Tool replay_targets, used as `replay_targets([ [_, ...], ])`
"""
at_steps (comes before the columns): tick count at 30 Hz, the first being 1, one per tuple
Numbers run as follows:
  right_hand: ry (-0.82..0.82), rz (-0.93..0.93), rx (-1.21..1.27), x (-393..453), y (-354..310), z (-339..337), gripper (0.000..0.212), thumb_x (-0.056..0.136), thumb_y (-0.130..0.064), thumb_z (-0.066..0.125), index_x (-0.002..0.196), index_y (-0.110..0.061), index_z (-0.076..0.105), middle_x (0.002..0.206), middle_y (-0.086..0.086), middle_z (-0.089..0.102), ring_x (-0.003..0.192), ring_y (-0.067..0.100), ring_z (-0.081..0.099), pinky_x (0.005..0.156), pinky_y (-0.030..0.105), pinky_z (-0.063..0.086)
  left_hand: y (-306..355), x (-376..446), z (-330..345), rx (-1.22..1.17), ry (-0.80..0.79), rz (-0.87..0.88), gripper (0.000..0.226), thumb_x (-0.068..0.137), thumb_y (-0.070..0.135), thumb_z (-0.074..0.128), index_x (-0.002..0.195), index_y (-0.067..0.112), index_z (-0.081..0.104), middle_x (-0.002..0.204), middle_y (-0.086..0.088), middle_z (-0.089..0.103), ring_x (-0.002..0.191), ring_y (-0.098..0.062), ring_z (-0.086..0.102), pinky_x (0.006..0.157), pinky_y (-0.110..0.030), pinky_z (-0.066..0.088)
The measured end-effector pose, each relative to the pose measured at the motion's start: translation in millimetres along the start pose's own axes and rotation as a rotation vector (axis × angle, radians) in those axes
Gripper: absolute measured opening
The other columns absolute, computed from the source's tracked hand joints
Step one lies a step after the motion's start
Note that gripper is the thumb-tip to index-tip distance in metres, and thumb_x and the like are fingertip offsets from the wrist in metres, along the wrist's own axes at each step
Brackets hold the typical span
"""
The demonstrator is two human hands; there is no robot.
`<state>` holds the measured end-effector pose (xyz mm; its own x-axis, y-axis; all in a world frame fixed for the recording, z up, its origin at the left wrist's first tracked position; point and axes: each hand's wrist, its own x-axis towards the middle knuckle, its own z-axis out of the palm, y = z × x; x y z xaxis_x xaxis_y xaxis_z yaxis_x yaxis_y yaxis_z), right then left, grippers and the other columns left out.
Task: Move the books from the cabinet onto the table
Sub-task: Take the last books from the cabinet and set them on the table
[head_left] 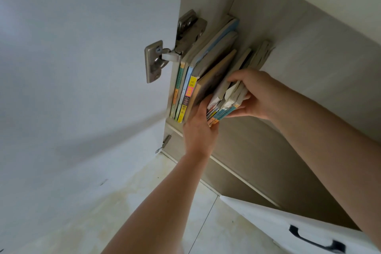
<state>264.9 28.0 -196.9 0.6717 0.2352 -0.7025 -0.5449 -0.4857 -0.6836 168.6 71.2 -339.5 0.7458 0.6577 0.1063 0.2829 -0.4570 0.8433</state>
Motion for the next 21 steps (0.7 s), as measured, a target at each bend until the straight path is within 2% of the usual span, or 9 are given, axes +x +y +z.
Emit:
replay_targets([
  [5, 0.061, 0.025, -0.004, -6, 0, 1, 0.021, 0.088, -0.006, 0.055, 0.108, -0.002, 0.053, 0.099, 0.026, 0.063, 0.082, 0.041, 0.069, 0.057, 0.052, 0.060, 1, -5, -2, -0.027, -0.038, -0.014, 0.049, 0.086, 0.023, 0.070, 0.132, 0.019, 0.053, 0.111, -0.004, 0.069, 0.100, -0.022, 0.067, 0.081, -0.041, 0.058],
  [9, 0.039, 0.027, -0.026, -11, -2, 3, 0.012, 0.088, -0.005, 0.054, 0.099, -0.001, 0.053, 0.084, 0.023, 0.061, 0.079, 0.040, 0.069, 0.048, 0.047, 0.058, 3, -7, -5, -0.041, -0.029, -0.045, 0.041, 0.086, 0.023, 0.069, 0.125, 0.016, 0.056, 0.108, -0.005, 0.070, 0.097, -0.023, 0.067, 0.078, -0.039, 0.058],
  [13, 0.025, 0.030, -0.046, -11, -1, 3, 0.016, 0.087, -0.008, 0.058, 0.102, -0.002, 0.054, 0.097, 0.026, 0.065, 0.081, 0.041, 0.069, 0.050, 0.047, 0.059, 2, -8, -5, -0.036, -0.003, -0.013, 0.048, 0.085, 0.020, 0.071, 0.129, 0.018, 0.054, 0.113, -0.004, 0.069, 0.101, -0.023, 0.066, 0.078, -0.039, 0.059],
  [18, 0.010, 0.034, -0.060, -8, -2, 4, 0.014, 0.088, -0.009, 0.057, 0.100, -0.003, 0.054, 0.091, 0.023, 0.065, 0.078, 0.037, 0.070, 0.052, 0.047, 0.060, -1, -7, -1, 0.003, 0.061, 0.041, 0.057, 0.081, 0.017, 0.073, 0.133, 0.020, 0.050, 0.135, -0.004, 0.052, 0.124, -0.028, 0.053, 0.087, -0.045, 0.057],
  [21, 0.017, 0.033, -0.057, -7, -4, 6, 0.019, 0.088, -0.009, 0.059, 0.105, -0.002, 0.054, 0.095, 0.025, 0.065, 0.076, 0.038, 0.070, 0.052, 0.048, 0.060, -2, -8, -1, 0.029, 0.082, 0.040, 0.050, 0.081, 0.017, 0.072, 0.126, 0.017, 0.050, 0.130, -0.007, 0.053, 0.120, -0.032, 0.054, 0.081, -0.048, 0.058],
])
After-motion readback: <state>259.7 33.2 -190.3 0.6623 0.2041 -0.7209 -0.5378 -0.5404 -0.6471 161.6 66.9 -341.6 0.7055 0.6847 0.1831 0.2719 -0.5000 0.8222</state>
